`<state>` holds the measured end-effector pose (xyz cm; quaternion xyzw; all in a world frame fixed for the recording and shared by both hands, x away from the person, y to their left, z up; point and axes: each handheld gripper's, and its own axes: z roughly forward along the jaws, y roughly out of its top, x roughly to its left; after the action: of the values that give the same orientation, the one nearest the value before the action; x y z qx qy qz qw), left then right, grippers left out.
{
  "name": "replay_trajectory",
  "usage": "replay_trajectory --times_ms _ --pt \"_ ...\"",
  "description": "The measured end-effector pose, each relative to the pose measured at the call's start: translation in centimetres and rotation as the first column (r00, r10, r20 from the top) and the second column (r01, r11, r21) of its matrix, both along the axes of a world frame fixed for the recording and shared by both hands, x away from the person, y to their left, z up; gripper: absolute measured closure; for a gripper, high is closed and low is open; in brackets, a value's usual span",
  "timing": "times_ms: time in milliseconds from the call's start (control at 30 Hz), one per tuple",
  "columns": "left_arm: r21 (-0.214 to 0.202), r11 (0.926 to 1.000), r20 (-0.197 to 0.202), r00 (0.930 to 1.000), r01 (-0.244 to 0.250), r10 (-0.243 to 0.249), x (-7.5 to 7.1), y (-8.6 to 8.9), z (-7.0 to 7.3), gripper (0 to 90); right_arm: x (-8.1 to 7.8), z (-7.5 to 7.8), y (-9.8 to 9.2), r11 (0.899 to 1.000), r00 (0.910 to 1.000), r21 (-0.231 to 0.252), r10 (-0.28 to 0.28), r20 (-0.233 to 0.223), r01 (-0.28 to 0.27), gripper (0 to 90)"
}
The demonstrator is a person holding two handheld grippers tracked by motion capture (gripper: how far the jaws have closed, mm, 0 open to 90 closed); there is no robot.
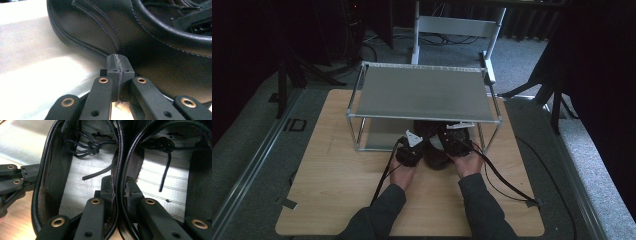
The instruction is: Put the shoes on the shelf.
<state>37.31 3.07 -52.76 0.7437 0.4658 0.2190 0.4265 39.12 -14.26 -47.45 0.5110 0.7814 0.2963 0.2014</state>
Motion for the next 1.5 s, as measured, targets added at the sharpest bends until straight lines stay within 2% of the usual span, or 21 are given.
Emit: replay_trajectory --times_ms 133,300,467,533,667,967,1100,1233,1300,1333,1367,1400,1433,1500 --pt "-0.021 0.9991 0.019 0.9991 -0.038 0.039 0.6 0.1 0.1 90.0 0.5 -0.1 0.3 0.999 0.9994 0.032 -0.03 0.018 0.03 80.3" --pt "-0.003 0.9971 0.051 0.9958 -0.076 0.076 1.4 -0.2 -0.3 90.0 0.8 -0.7 0.7 0.996 0.9954 0.058 -0.076 0.059 0.072 80.3" --pt "-0.005 0.9948 0.073 0.9921 -0.101 0.101 2.1 -0.3 -0.5 90.0 0.9 -1.2 1.2 0.99 0.9869 0.075 -0.125 0.101 0.118 80.3" --pt "0.017 0.9926 0.094 0.9886 -0.12 0.118 2.3 -0.6 -0.6 90.0 0.9 -1.4 1.5 0.988 0.9812 0.076 -0.146 0.127 0.137 80.2" --pt "0.03 0.9882 0.116 0.9824 -0.15 0.146 2.4 -0.7 -0.7 90.0 1.0 -1.7 1.9 0.987 0.9768 0.079 -0.15 0.153 0.139 80.2" --pt "0.054 0.9866 0.141 0.9792 -0.154 0.146 2.8 -0.7 -1.1 90.0 1.1 -2.0 2.3 0.986 0.9693 0.08 -0.158 0.188 0.145 79.5" --pt "0.052 0.9845 0.157 0.9749 -0.167 0.157 3.0 -0.9 -1.3 90.0 1.2 -2.2 2.4 0.986 0.9653 0.082 -0.162 0.205 0.148 79.0" --pt "0.059 0.9811 0.153 0.9728 -0.184 0.174 3.1 -1.1 -1.6 90.0 1.3 -2.3 2.4 0.986 0.961 0.084 -0.161 0.225 0.145 76.6" --pt "0.064 0.9785 0.133 0.9735 -0.196 0.186 3.4 -1.1 -1.8 90.0 1.3 -2.3 2.4 0.985 0.9586 0.091 -0.162 0.234 0.145 72.5" --pt "0.06 0.9779 0.12 0.974 -0.2 0.192 3.6 -1.2 -2.0 90.0 1.4 -2.4 2.4 0.986 0.9561 0.095 -0.159 0.246 0.14 69.4" --pt "0.056 0.9774 0.112 0.9741 -0.204 0.196 3.7 -1.2 -2.1 90.0 1.4 -2.5 2.4 0.986 0.9497 0.096 -0.158 0.27 0.137 65.1" --pt "0.062 0.9766 0.097 0.9751 -0.206 0.199 4.0 -1.4 -2.2 90.0 1.7 -2.6 2.2 0.982 0.9281 0.114 -0.18 0.326 0.151 58.5" --pt "0.071 0.9764 0.085 0.9765 -0.204 0.198 4.1 -1.6 -2.2 90.0 1.7 -2.6 2.2 0.982 0.9281 0.114 -0.18 0.326 0.151 58.5" --pt "0.088 0.9752 0.078 0.9774 -0.203 0.197 4.3 -1.8 -2.1 89.9 1.9 -2.8 2.0 0.981 0.9116 0.111 -0.189 0.365 0.159 52.4"
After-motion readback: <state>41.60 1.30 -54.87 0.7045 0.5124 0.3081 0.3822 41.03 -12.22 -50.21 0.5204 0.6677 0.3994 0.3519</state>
